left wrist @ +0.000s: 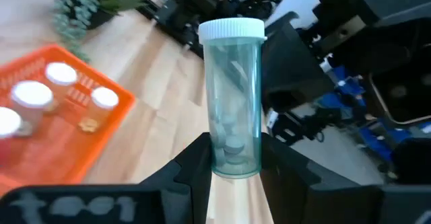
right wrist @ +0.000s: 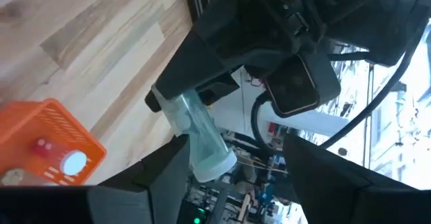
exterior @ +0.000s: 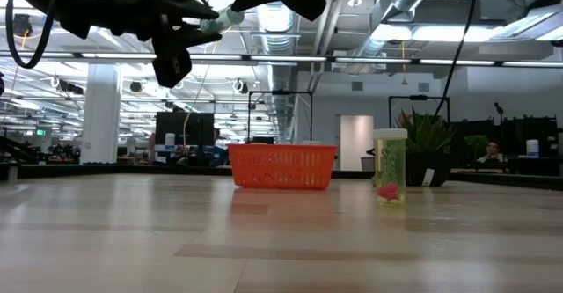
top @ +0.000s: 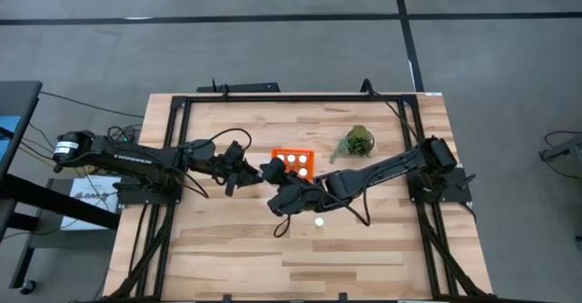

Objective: Pick and place pill bottles into a basket
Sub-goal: Put the blue pill bottle into the orange bin

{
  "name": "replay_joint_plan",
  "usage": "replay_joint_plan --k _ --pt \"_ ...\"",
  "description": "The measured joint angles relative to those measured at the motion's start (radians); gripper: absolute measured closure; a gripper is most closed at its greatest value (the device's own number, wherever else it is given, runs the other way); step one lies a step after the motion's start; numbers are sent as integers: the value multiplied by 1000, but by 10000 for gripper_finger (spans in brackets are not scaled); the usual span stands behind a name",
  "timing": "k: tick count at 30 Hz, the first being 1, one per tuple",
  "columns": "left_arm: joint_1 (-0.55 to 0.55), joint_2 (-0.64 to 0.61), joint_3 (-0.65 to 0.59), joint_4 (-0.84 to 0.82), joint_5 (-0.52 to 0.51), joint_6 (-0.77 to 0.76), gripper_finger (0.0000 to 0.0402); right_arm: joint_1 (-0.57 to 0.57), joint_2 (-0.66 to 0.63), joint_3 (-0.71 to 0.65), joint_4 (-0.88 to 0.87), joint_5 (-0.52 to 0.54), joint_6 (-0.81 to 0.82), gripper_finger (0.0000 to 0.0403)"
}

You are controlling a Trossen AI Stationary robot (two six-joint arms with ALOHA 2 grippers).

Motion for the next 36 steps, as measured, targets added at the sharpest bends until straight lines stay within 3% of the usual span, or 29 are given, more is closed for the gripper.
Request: replay_joint_plan --k 5,15,23,27,36 --pt "0 0 0 -5 -32 51 304 -4 0 0 -39 0 95 170" --pt "0 0 -1 -52 -132 193 304 -38 -86 1 -194 -83 588 170" --pt "-10 0 -1 -26 -195 347 304 -121 -149 0 -224 -422 960 170" --pt "-36 0 -1 -12 -253 417 304 -164 -149 -1 -227 -527 1031 170" --pt "-87 0 -1 64 -419 576 304 -205 -149 -1 -166 -592 1095 170"
